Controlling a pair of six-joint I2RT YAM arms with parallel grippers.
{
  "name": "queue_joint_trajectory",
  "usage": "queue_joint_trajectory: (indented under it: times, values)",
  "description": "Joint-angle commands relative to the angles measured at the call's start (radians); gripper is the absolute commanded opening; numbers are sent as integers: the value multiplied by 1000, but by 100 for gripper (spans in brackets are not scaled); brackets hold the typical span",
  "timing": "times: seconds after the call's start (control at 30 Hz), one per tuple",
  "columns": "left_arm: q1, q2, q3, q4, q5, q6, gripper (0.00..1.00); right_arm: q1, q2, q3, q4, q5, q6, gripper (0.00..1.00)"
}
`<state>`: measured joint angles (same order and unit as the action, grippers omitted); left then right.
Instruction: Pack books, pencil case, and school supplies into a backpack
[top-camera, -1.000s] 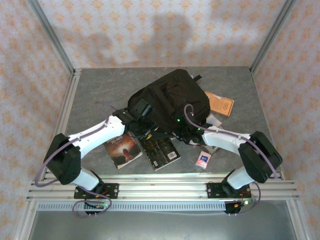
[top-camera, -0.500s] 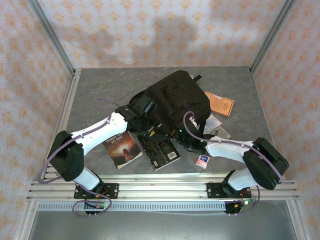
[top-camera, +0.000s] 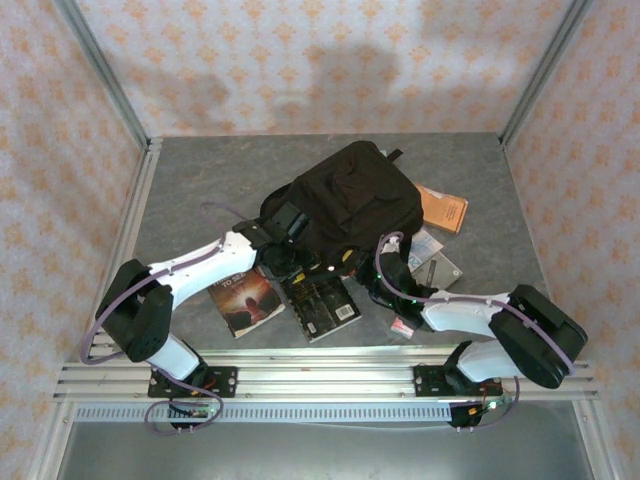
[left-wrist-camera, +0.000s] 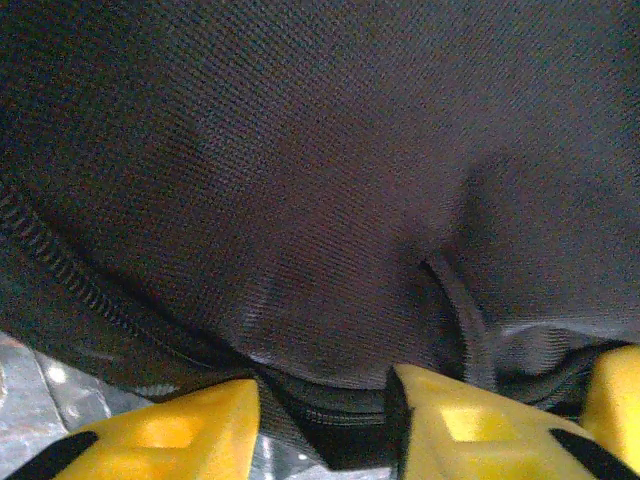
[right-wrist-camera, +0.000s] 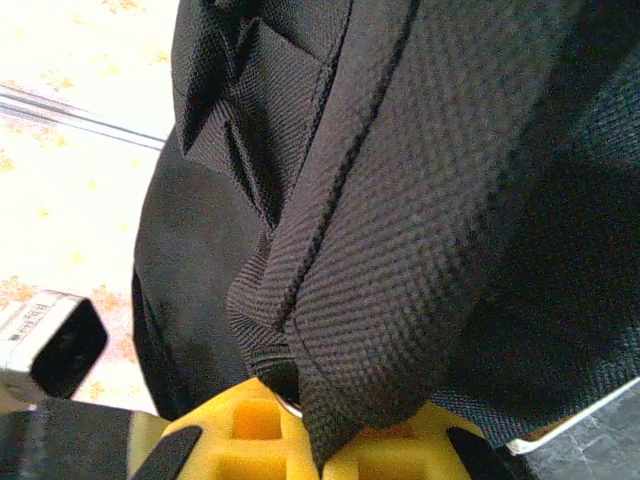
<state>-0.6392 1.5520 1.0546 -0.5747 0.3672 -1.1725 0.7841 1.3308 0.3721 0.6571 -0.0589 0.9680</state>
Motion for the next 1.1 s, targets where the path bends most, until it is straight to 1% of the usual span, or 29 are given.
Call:
queue_joint_trajectory:
  times: [0.0,0.17,0.37,0.47,0.57,0.7,0.8,0.9,0.97,1.07]
  values:
    - [9,20,-77,-45,2,46,35,-23,-13,-7,221,86,-3,0]
    - [9,3,-106,-16,-9,76,27,-29,12,-22,285,70,12,0]
    - [21,-72,-140,-9,-59,122,17,-43,56,-48,390,45,46,0]
    - [46,-102,-161,4,-39,130,9,-47,81,-41,424,12,48,0]
    - [68,-178,-145,-24,-38,142,8,-46,92,-28,425,-15,34,0]
    - [91,-300,-100,-41,-36,122,12,-46,92,-25,411,-22,9,0]
    - [98,-339,-63,-40,-28,98,16,-46,88,-22,398,-19,-1,0]
    - [99,-312,-22,-36,9,74,20,-43,88,-17,394,-19,-10,0]
    - [98,-276,-3,-16,40,42,28,-40,88,-13,391,-21,-17,0]
    - [91,-223,-8,59,78,-24,39,-33,90,-10,388,-19,-25,0]
